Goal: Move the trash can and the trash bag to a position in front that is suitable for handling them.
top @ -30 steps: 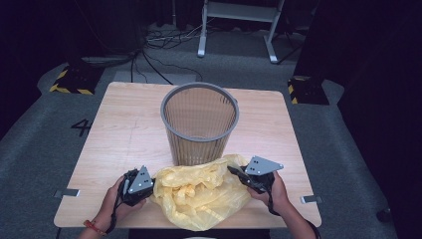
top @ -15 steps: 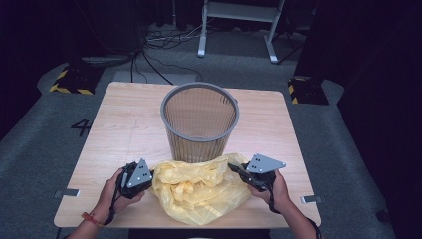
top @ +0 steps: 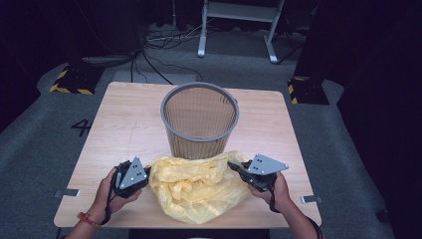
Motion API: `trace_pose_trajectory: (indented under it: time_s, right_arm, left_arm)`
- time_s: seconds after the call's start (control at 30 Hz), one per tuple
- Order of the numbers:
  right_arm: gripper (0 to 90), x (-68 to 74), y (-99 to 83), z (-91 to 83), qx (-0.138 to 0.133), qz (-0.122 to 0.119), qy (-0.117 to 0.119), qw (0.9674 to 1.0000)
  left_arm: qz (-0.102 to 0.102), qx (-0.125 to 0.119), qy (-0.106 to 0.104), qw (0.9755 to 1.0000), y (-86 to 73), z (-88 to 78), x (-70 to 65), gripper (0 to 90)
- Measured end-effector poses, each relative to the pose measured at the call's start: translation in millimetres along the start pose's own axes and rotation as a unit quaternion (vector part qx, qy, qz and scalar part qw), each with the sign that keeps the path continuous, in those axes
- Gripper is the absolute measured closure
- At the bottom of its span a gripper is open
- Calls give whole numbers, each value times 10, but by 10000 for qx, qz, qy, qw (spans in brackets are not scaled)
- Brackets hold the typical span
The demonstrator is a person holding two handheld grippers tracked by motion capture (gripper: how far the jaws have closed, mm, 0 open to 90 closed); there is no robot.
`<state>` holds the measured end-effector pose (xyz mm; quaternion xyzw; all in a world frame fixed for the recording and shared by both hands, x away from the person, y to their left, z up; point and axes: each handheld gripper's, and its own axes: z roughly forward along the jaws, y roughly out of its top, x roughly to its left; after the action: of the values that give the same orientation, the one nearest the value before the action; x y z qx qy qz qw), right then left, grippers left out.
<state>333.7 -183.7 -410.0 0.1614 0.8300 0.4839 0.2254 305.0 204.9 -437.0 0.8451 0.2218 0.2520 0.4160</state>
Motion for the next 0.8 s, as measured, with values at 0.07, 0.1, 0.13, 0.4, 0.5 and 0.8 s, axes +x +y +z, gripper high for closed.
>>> trace_pose_trajectory:
  time_s: [0.07,0.1,0.13,0.4,0.5,0.8]
  right_arm:
    - [900,8,29,-20,-59,-58,-16,10000]
    - [900,12,43,-26,-89,-82,-34,9999]
    - [900,11,53,-32,-103,-87,-38,9999]
    - [900,-17,164,-99,-328,-162,-141,9992]
    - [900,-19,193,-112,-387,-205,-170,9989]
    - [900,-42,255,-151,-486,-237,-228,9983]
  left_arm:
    - [-26,-64,17,10000,9,-13,8,896]
    - [-8,-69,32,10000,14,-19,13,896]
    - [-8,-90,51,9999,19,-27,16,896]
    - [1,-228,124,9997,52,-75,36,896]
    - [18,-269,131,9996,71,-88,44,896]
    - [32,-359,161,9992,124,-111,73,896]
